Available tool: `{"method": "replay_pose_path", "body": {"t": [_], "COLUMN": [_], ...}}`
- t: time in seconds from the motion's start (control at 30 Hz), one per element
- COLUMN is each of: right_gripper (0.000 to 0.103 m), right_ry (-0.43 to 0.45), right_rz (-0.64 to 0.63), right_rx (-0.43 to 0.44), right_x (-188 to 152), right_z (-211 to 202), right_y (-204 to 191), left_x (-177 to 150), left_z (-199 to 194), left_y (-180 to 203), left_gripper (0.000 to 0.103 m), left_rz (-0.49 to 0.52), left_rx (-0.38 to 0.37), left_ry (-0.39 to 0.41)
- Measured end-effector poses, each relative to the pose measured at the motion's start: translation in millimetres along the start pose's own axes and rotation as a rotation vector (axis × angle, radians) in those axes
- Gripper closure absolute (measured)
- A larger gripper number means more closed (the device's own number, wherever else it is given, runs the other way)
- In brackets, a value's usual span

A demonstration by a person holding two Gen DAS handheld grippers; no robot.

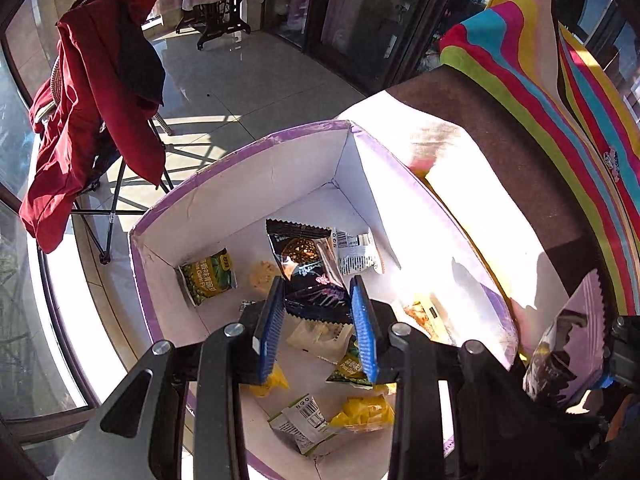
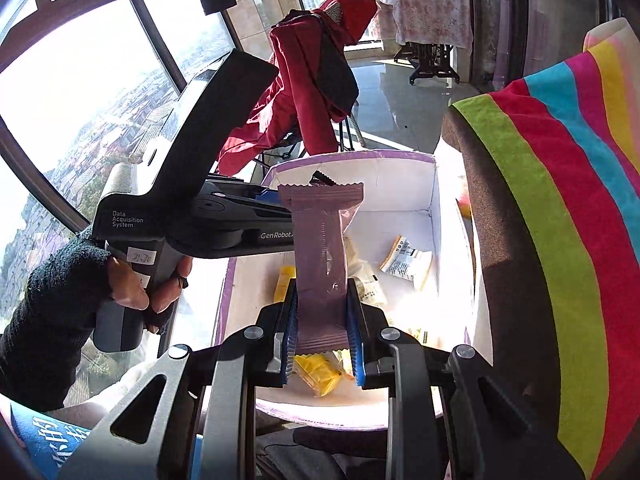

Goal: Organize snacks
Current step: 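Move both open tools back over the last two packets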

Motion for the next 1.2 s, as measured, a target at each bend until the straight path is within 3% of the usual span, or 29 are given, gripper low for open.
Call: {"method": "replay_pose_path", "body": {"t": [0.3,0.33,0.37,0.4,0.43,0.47,0.57,0.7,0.83,0.9,1.03,1.2], "right_gripper": [0.076,0.075,0.062,0.033,0.021,0.016,0.016,0.016,0.016,0.016,0.016,0.016], "right_ry": [-0.040,-0.046,-0.047,-0.043,-0.027,0.006,0.075,0.209,0.329,0.382,0.466,0.545], "right_rz": [-0.041,-0.044,-0.041,-0.030,-0.013,0.007,0.054,0.141,0.274,0.337,0.497,0.732], "right_rx": [0.040,0.038,0.033,0.031,0.039,0.060,0.112,0.135,0.094,0.046,-0.086,-0.233], "right_x": [-10,-10,-9,-8,-6,-4,5,16,17,11,-11,-63], "right_z": [2,1,3,0,-6,-14,-40,-83,-126,-146,-183,-228], "right_y": [-7,-7,-8,-6,-3,-2,8,39,94,126,198,288], "left_x": [-9,-9,-9,-6,-2,2,22,69,128,153,192,215], "left_z": [5,5,3,0,-6,-11,-30,-62,-91,-96,-76,-23], "left_y": [-13,-15,-18,-24,-27,-28,-28,-7,55,99,201,325], "left_gripper": [0.068,0.057,0.032,0.021,0.012,0.010,0.008,0.005,0.002,0.002,0.002,0.002], "left_rz": [-0.011,-0.018,-0.030,-0.045,-0.055,-0.059,-0.071,-0.067,0.010,0.083,0.232,0.388], "left_rx": [0.054,0.071,0.095,0.124,0.148,0.159,0.198,0.216,0.121,0.068,-0.095,-0.247], "left_ry": [-0.063,-0.076,-0.086,-0.079,-0.062,-0.050,0.004,0.176,0.390,0.449,0.453,0.375]}}
Point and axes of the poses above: each gripper's, at about its wrist camera, not at the fingertips, and z roughly the way its jaws point, y to its right, x to its top, the point moved 9 cm from there along z, roughly the way its jaws point, and after that the axes turned 12 degrees about z, right-handed, at the moved point
